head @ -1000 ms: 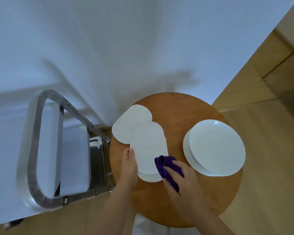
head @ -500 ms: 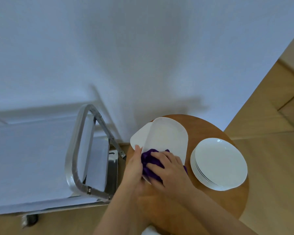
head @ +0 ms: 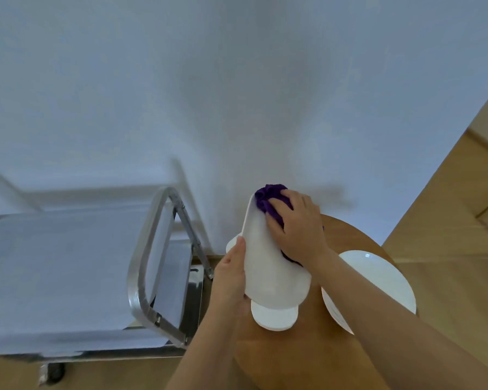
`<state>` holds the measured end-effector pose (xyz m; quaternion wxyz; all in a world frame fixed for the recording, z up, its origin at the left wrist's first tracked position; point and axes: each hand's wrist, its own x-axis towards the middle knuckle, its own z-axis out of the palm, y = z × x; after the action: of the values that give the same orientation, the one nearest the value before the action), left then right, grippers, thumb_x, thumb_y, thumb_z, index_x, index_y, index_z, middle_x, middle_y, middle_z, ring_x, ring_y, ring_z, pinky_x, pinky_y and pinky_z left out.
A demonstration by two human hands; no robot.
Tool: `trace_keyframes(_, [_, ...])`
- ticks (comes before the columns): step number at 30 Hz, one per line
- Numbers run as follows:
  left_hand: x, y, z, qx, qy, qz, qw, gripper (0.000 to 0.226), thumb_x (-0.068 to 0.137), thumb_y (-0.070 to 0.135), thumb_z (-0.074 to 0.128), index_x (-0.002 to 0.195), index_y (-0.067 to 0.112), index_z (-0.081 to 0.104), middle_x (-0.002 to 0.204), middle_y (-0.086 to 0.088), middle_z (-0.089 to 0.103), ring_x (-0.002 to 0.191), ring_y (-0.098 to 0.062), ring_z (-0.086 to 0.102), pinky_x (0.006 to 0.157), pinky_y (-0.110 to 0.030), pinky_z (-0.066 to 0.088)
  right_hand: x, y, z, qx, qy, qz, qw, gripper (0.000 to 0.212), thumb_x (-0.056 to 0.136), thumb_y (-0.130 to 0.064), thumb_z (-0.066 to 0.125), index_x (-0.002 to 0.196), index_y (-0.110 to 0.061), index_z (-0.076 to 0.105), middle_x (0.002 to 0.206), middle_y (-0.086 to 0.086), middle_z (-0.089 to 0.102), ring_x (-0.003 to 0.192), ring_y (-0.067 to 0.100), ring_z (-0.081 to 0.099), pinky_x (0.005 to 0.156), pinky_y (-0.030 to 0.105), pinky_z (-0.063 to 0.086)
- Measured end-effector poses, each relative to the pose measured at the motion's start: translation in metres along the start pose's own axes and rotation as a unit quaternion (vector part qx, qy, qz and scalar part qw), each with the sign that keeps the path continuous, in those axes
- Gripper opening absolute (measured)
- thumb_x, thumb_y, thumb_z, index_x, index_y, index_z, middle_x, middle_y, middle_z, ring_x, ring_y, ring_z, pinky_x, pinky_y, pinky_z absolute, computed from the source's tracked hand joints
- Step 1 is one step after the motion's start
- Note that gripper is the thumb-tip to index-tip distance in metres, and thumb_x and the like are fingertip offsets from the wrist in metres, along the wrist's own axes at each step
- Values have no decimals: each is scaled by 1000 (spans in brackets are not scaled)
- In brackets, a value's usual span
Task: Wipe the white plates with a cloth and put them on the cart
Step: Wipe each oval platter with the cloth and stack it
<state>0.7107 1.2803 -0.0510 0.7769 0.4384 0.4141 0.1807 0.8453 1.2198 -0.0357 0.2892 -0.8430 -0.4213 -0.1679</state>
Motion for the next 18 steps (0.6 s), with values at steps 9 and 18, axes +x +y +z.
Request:
trace_keyframes(9, [1, 15, 12, -79, -16, 60, 995, 54, 77, 49, 64, 113, 9, 66, 87, -9, 74, 81, -24, 71, 66, -33, 55, -26, -17, -9, -30, 75, 113, 990, 32, 75, -25, 54, 98, -10, 70, 102, 14, 66, 89, 37, 60, 69, 43, 48])
trace_keyframes(18, [-1, 32, 17, -157, -17, 24, 987, 74, 68, 51, 65, 121, 1, 59, 113, -21, 67, 103, -34, 66, 91, -47, 53, -72, -67, -16, 45, 29, 57, 997, 38, 75, -27, 47, 103, -16, 70, 112, 10, 65, 100, 34, 61, 81, 47, 50])
